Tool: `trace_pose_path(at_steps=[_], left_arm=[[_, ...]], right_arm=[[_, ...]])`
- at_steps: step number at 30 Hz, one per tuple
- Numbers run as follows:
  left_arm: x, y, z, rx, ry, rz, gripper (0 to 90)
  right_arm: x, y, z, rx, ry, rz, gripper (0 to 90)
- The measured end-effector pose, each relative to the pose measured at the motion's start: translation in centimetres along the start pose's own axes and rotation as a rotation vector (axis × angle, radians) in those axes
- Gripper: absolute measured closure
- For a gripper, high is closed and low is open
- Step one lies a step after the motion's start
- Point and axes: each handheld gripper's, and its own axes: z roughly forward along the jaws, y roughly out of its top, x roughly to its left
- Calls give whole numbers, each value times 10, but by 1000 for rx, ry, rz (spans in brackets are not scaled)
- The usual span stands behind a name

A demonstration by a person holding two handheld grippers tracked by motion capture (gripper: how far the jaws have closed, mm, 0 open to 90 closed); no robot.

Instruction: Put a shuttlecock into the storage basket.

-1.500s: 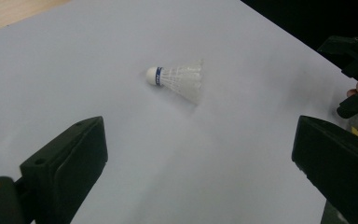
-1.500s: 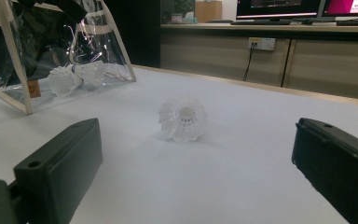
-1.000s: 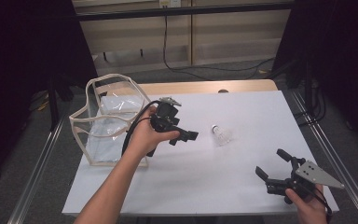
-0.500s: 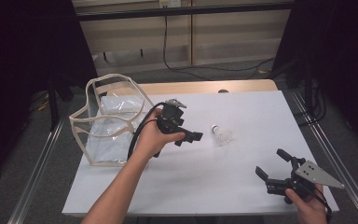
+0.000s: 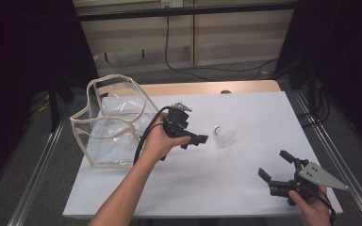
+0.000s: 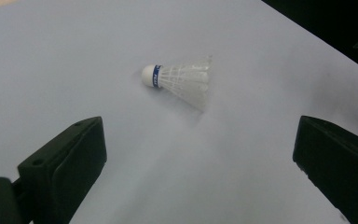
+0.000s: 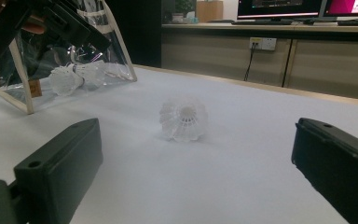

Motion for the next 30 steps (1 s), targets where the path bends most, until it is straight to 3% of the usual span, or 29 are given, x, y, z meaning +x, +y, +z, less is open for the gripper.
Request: trace_pose_path(at_steps=[30], left_arm=[[-6, -5, 26, -1, 9, -10, 22]], right_arm=[[-1, 0, 0, 0, 0, -1, 14]])
